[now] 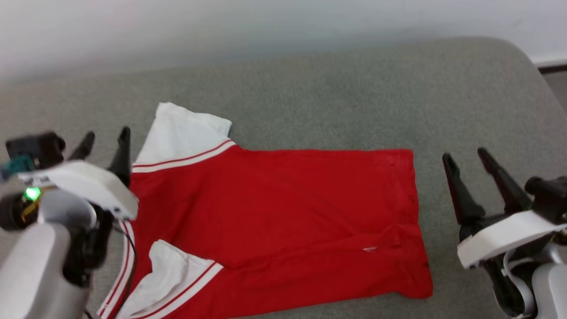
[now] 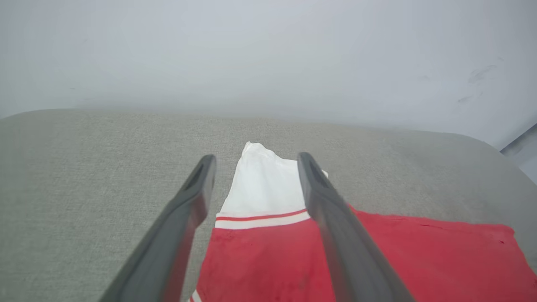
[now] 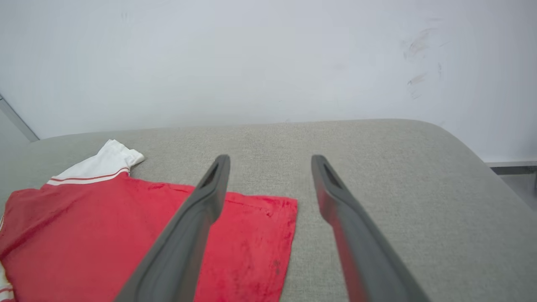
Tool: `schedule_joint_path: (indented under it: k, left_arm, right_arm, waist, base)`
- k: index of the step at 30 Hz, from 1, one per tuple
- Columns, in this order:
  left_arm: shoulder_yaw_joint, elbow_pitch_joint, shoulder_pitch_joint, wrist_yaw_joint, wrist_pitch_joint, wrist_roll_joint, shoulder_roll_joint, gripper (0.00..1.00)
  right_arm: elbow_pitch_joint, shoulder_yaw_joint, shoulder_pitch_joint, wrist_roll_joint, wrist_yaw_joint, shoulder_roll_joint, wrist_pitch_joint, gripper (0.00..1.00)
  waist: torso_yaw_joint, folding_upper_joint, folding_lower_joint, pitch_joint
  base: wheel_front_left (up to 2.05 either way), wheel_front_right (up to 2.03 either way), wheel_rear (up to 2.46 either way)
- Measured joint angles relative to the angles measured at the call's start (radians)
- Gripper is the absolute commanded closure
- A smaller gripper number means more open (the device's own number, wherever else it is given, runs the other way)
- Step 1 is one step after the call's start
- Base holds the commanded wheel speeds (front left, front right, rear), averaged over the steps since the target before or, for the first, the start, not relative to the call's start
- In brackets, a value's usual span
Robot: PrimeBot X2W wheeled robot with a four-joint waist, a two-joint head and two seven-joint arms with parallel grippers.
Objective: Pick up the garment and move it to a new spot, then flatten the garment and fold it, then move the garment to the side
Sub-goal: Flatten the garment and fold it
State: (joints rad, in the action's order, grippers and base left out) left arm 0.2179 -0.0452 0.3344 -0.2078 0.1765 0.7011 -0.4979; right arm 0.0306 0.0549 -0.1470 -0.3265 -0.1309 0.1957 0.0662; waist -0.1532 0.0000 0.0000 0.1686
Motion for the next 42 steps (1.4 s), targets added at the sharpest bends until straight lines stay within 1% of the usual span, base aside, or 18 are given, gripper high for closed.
schedule_joint_path:
  k: [4, 7, 10, 11, 13, 16, 18, 22, 25, 26, 27, 28, 29, 31, 35, 37, 42]
  left_arm:
    - [0.016, -0.054, 0.152, 0.033, 0.058, -0.013, -0.033, 0.00]
    - [0.037, -0.106, 0.273, 0.077, 0.145, -0.006, -0.061, 0.00]
    - [0.065, -0.168, 0.387, 0.131, 0.273, 0.016, -0.097, 0.00]
    - [0.081, -0.205, 0.459, 0.156, 0.370, 0.033, -0.121, 0.00]
    - [0.102, -0.243, 0.524, 0.178, 0.464, 0.042, -0.145, 0.00]
    - [0.130, -0.289, 0.594, 0.188, 0.598, 0.043, -0.183, 0.00]
    - [0.146, -0.313, 0.622, 0.186, 0.670, 0.037, -0.207, 0.00]
    - [0.170, -0.357, 0.661, 0.162, 0.785, 0.010, -0.257, 0.00]
    - [0.167, -0.379, 0.687, 0.135, 0.858, 0.020, -0.272, 0.00]
    - [0.163, -0.385, 0.692, 0.120, 0.882, 0.032, -0.271, 0.36]
    - [0.158, -0.389, 0.697, 0.109, 0.901, 0.045, -0.267, 0.64]
    - [0.153, -0.390, 0.698, 0.100, 0.906, 0.052, -0.266, 0.96]
    - [0.150, -0.390, 0.698, 0.092, 0.907, 0.052, -0.264, 1.00]
    - [0.141, -0.398, 0.693, 0.079, 0.885, 0.057, -0.251, 1.00]
    - [0.140, -0.409, 0.668, 0.077, 0.802, 0.053, -0.219, 1.00]
    - [0.142, -0.415, 0.657, 0.081, 0.760, 0.047, -0.206, 1.00]
    - [0.155, -0.415, 0.653, 0.105, 0.677, 0.044, -0.142, 1.00]
  right_arm:
    - [0.053, -0.013, -0.052, 0.029, 0.000, -0.027, -0.056, 0.00]
    - [0.079, -0.018, -0.084, 0.045, 0.000, -0.043, -0.087, 0.00]
    - [0.091, -0.014, -0.111, 0.050, 0.000, -0.053, -0.102, 0.00]
    - [0.090, -0.011, -0.119, 0.051, 0.000, -0.058, -0.106, 0.00]
    - [0.084, -0.004, -0.126, 0.049, 0.000, -0.064, -0.110, 0.00]
    - [0.068, 0.008, -0.136, 0.045, 0.000, -0.072, -0.114, 0.00]
    - [0.057, 0.013, -0.140, 0.038, 0.000, -0.075, -0.119, 0.00]
    - [0.034, 0.027, -0.154, 0.018, 0.000, -0.081, -0.123, 0.00]
    - [0.018, 0.041, -0.163, 0.007, 0.000, -0.082, -0.128, 0.00]
    - [0.013, 0.043, -0.164, 0.000, 0.000, -0.082, -0.129, 0.00]
    - [0.008, 0.045, -0.166, -0.004, 0.000, -0.081, -0.129, 0.00]
    - [0.003, 0.047, -0.168, -0.011, 0.000, -0.079, -0.128, 0.00]
    - [-0.001, 0.049, -0.171, -0.018, 0.000, -0.078, -0.127, 0.00]
    - [-0.010, 0.053, -0.177, -0.037, 0.000, -0.071, -0.116, 0.00]
    - [-0.040, 0.055, -0.190, -0.098, 0.000, -0.045, -0.060, 0.00]
    - [-0.071, 0.062, -0.211, -0.145, 0.000, -0.024, 0.000, 0.00]
    - [-0.192, 0.107, -0.295, -0.241, 0.000, 0.070, 0.231, 0.00]
  waist:
    - [-0.024, 0.0000, 0.0001, 0.084]
    - [-0.045, 0.0000, 0.0001, 0.148]
    - [-0.070, 0.0000, 0.0002, 0.206]
    - [-0.089, 0.0000, 0.0002, 0.241]
    - [-0.109, 0.0000, 0.0002, 0.271]
    - [-0.140, 0.0000, 0.0002, 0.310]
    - [-0.159, 0.0000, 0.0002, 0.336]
    - [-0.191, 0.0000, 0.0002, 0.383]
    - [-0.212, 0.0000, 0.0000, 0.407]
    - [-0.218, 0.0001, 0.0000, 0.413]
    - [-0.222, 0.0000, 0.0000, 0.418]
    - [-0.224, 0.0000, -0.0001, 0.421]
    - [-0.225, 0.0000, -0.0001, 0.423]
    - [-0.223, 0.0001, -0.0001, 0.419]
    - [-0.209, 0.0000, 0.0000, 0.400]
    - [-0.197, 0.0000, 0.0000, 0.385]
    - [-0.149, 0.0000, 0.0001, 0.348]
  base:
    - [0.00, 0.00, 0.00]
    - [0.00, 0.00, 0.00]
    - [0.00, 0.00, 0.00]
    - [0.00, 0.00, 0.00]
    - [0.00, 0.00, 0.00]
    - [0.00, 0.00, 0.00]
    - [0.00, 0.00, 0.00]
    - [0.00, 0.00, 0.00]
    - [0.00, 0.00, 0.00]
    - [0.00, 0.00, 0.00]
    - [0.00, 0.00, 0.00]
    - [0.00, 0.00, 0.00]
    - [0.00, 0.00, 0.00]
    - [0.00, 0.00, 0.00]
    - [0.00, 0.00, 0.00]
    - [0.00, 0.00, 0.00]
    - [0.00, 0.00, 0.00]
